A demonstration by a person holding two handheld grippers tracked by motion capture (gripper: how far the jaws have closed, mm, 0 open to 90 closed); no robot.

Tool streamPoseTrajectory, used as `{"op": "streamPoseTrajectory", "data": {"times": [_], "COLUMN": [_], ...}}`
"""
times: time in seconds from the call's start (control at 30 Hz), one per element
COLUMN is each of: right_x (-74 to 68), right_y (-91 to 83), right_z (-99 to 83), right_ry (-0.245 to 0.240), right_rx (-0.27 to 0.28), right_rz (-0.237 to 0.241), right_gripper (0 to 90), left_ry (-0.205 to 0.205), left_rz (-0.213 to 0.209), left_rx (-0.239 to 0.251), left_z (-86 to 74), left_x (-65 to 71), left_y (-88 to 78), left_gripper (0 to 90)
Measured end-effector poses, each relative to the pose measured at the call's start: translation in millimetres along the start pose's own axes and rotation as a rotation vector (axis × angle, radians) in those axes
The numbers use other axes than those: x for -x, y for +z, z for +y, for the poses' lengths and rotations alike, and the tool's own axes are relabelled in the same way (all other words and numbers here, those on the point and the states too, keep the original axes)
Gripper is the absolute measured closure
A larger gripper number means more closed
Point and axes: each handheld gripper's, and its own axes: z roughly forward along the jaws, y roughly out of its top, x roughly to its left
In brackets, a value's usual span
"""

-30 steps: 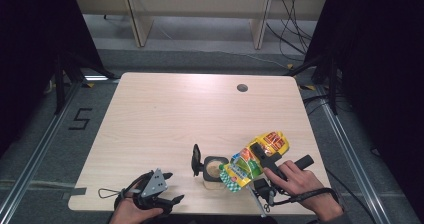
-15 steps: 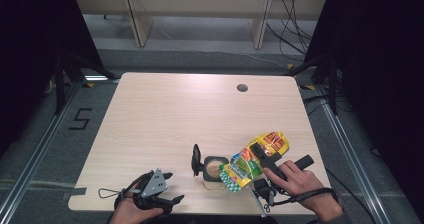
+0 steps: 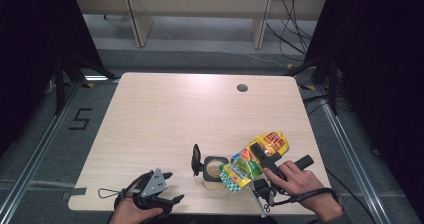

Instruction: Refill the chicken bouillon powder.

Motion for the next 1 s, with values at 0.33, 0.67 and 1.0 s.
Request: {"op": "streamPoseTrajectory", "data": {"times": [0.33, 0.67, 1.0], "right_x": [0.2, 0.0, 2.7], "right_y": [-0.8, -0.4, -0.4], "right_z": [0.4, 0.4, 0.7], "right_ry": [-0.003, -0.009, -0.044], "right_rx": [-0.007, -0.009, -0.001], "right_rz": [0.003, 0.006, -0.01], "right_gripper": [40.3, 40.3, 40.3], "left_ry": [0.013, -0.004, 0.0], "left_rz": [0.012, 0.006, 0.009], "left_rx": [-0.006, 0.001, -0.002], "left_z": [-0.3, -0.6, -0.4], "left_x": [-0.8, 0.3, 0.2], "left_y": [-0.1, 1.0, 0.7], "left_gripper": [22.1, 22.1, 22.1]}}
